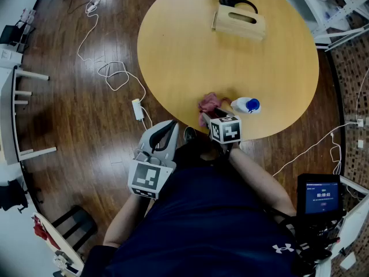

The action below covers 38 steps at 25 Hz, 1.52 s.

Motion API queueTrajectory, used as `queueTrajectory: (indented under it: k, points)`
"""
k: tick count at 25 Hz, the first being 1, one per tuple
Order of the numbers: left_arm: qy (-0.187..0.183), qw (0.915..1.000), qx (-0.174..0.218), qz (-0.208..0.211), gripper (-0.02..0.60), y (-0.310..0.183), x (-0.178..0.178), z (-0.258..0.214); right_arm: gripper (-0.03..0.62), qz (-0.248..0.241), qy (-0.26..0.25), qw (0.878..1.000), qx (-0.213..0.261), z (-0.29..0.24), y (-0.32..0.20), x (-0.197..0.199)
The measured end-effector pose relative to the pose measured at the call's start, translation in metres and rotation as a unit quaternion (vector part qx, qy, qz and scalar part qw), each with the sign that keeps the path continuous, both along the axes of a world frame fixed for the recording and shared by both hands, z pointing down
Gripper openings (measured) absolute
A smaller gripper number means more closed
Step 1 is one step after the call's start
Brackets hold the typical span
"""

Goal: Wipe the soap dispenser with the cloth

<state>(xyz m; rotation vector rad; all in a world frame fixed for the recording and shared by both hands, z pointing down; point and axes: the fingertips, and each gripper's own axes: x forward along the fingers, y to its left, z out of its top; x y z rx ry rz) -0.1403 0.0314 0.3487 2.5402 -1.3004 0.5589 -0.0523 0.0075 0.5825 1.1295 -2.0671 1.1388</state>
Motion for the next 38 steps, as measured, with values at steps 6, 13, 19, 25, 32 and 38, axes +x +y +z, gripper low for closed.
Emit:
queueTrajectory:
  k: [6, 13, 19, 25, 32, 38]
  points:
    - [0.01, 0.9997, -0.014, 0.016, 0.003, -0.051, -0.006, -0.007, 0.293, -0.184, 0.148, 0.965, 0.112, -0.03, -0.022, 0.003]
    - [0.023, 0.9979, 0.002, 0.061, 0.003, -0.075, -0.011, -0.005, 0.284, -0.498, 0.398, 0.758, 0.14, 0.004, -0.01, -0.006]
    - [0.012, 0.9996, 0.006, 0.025, 0.003, -0.068, -0.037, -0.006, 0.201, -0.475, 0.347, 0.804, 0.084, 0.03, -0.022, -0.026]
    - [0.011, 0.9999, 0.002, -0.01, 0.003, -0.059, -0.026, 0.001, 0.105, -0.377, 0.206, 0.898, 0.098, 0.01, 0.0, -0.023]
    - [0.053, 0.9946, 0.034, 0.082, 0.003, -0.052, 0.102, 0.011, 0.103, -0.284, -0.005, 0.937, 0.203, -0.103, 0.065, 0.066]
    - [-0.02, 0.9783, 0.014, 0.206, 0.302, -0.035, 0.178, 0.074, 0.106, -0.097, -0.018, 0.961, 0.26, -0.162, 0.037, 0.199]
